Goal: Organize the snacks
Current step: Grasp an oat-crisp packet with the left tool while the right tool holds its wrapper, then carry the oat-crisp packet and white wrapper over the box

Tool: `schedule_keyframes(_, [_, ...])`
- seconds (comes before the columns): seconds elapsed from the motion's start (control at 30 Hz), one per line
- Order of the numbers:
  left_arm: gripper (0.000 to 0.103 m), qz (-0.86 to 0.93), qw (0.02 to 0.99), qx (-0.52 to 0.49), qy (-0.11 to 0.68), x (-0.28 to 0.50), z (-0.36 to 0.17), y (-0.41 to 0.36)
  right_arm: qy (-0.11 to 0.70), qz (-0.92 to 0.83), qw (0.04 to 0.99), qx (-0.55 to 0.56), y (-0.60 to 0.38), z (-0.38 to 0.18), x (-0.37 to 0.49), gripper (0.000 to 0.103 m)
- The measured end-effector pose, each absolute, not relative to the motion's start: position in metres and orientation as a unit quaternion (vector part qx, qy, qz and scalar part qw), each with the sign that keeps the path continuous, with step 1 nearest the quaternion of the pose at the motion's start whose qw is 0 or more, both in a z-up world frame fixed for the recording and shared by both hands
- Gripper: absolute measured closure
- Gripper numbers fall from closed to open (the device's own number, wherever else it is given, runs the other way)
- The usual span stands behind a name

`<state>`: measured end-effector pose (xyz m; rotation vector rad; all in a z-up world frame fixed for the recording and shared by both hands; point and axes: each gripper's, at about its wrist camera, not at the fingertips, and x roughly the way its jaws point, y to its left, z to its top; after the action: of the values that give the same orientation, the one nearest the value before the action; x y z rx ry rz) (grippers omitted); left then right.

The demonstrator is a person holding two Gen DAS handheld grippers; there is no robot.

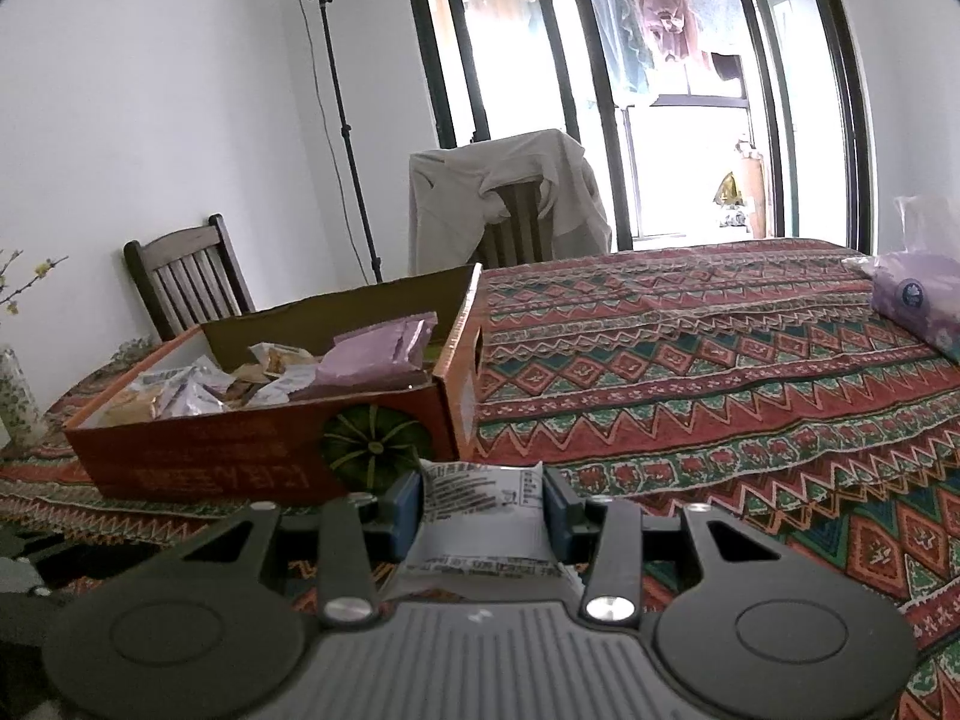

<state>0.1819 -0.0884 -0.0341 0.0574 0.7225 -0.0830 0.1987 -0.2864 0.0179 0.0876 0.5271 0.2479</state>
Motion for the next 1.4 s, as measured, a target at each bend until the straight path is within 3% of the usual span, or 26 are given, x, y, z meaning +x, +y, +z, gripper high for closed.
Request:
schedule_keyframes(0.07, [0.036, -0.046, 0.935, 0.031, 0.351, 0.179, -0.033, -0.090, 0.263, 0.121, 0.956, 0.042, -0.286, 0.017, 0.200, 0.062])
schedule_keyframes(0.2, [0.041, -0.050, 0.936, 0.035, 0.346, 0.174, -0.033, -0.093, 0.263, 0.126, 0.956, 0.044, -0.285, 0.016, 0.201, 0.062])
schedule_keyframes(0.8, [0.042, -0.033, 0.963, -0.002, 0.269, 0.159, 0.010, -0.057, 0.199, 0.144, 0.969, 0.000, -0.262, 0.042, 0.182, 0.062])
schedule_keyframes(1.4, [0.042, 0.004, 0.982, -0.041, 0.185, 0.216, 0.072, -0.007, 0.160, 0.150, 0.975, -0.014, -0.205, 0.098, 0.233, 0.062])
